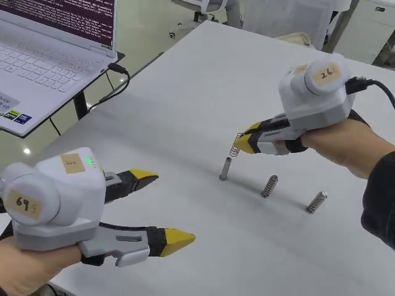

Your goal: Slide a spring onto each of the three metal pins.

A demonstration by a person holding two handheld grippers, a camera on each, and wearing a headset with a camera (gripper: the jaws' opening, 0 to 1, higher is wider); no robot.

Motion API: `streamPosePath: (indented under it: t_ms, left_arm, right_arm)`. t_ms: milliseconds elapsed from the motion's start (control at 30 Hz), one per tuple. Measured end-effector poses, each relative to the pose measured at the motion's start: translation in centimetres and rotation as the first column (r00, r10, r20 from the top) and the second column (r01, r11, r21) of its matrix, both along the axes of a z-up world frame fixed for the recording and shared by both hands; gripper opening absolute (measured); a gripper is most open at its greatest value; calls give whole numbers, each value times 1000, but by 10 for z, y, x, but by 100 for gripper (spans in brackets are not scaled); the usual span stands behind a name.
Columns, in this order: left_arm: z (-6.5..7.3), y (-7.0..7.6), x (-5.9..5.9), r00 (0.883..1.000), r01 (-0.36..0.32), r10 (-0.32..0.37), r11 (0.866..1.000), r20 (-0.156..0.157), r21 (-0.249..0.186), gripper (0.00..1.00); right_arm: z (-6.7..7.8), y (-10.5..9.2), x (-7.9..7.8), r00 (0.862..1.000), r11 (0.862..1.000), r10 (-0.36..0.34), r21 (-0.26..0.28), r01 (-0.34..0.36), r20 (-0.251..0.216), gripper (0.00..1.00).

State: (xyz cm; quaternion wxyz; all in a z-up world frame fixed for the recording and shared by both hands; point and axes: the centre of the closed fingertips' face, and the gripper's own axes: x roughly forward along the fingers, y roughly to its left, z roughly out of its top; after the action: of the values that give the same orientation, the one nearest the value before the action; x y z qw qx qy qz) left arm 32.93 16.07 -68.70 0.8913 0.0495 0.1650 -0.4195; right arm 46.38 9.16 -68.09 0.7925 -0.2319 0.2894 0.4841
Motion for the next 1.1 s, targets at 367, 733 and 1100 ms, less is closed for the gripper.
streamPosePath:
  t_ms: [367,733,1100]
  left_arm:
    - [-2,1,1,1000,-1,1,1000,-9,-1,65]
    - [-4,1,2,1000,2,-2,1000,-14,-3,63]
    - [-5,2,2,1000,1,-2,1000,-22,-3,62]
  right_arm:
    - [-10,2,3,1000,1000,-6,4,6,-24,8]
    - [-16,1,3,999,1000,-2,-4,2,-35,8]
    - [-22,2,5,999,1000,-4,-2,4,-52,8]
